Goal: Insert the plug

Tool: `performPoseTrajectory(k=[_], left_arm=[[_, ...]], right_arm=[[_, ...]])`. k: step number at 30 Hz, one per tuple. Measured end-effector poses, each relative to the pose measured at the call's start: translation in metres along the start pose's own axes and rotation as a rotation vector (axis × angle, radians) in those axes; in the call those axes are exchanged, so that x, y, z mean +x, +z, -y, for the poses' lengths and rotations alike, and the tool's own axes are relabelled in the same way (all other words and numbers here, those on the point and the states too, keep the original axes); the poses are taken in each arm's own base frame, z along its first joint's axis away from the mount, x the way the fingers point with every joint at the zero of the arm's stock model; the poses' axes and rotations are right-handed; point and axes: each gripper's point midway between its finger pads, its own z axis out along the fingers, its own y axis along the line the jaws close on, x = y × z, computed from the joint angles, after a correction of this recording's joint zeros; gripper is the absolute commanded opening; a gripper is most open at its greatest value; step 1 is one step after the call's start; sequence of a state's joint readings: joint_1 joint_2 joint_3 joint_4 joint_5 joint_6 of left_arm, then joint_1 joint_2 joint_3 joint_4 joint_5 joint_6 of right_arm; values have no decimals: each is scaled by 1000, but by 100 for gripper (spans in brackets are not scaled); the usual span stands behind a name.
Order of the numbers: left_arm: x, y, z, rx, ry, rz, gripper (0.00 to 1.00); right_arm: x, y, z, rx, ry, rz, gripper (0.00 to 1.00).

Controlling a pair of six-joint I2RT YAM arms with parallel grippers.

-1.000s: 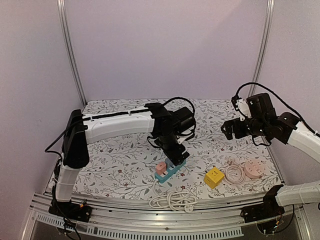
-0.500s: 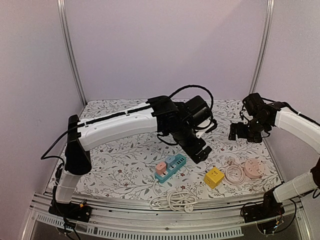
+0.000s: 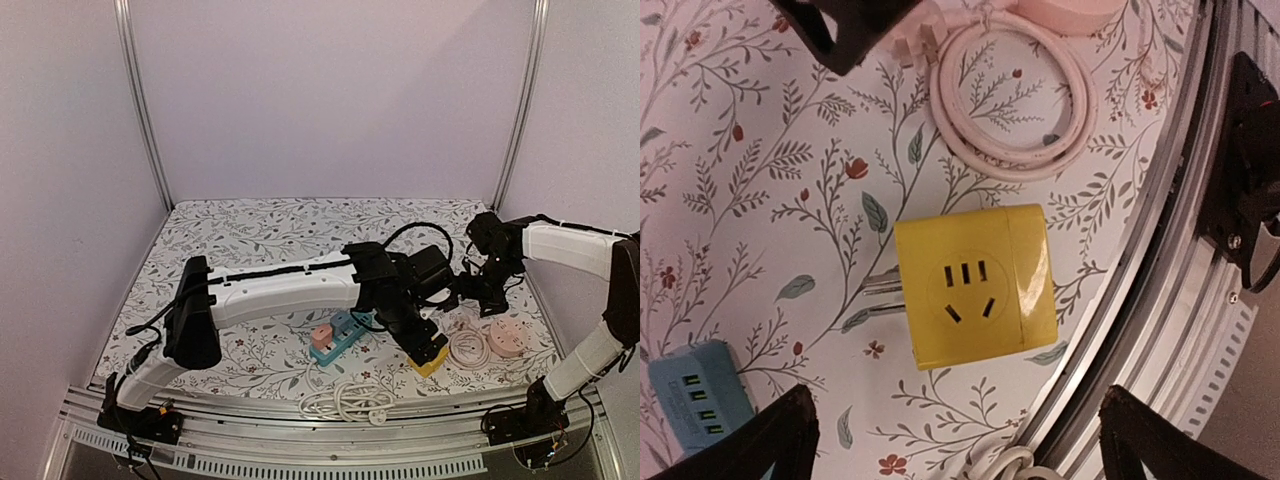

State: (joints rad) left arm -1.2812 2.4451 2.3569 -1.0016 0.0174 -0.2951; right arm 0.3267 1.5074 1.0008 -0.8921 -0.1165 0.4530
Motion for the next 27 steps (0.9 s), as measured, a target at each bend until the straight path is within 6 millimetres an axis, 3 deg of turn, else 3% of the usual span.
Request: performPoseTrajectory(k=[11, 20, 24, 27], left_arm=[[-6, 9, 6, 31, -27, 26, 94], [4, 41, 3, 20, -26, -5, 90], [7, 50, 2, 19, -21, -11, 85], [6, 51, 3, 22, -12, -4, 74]], right_arm=[[26, 26, 13, 37, 32, -103, 91], [25, 36, 18, 70, 40, -117, 80], [27, 38, 19, 92, 34, -120, 71], [28, 40, 20, 117, 23, -123, 60]])
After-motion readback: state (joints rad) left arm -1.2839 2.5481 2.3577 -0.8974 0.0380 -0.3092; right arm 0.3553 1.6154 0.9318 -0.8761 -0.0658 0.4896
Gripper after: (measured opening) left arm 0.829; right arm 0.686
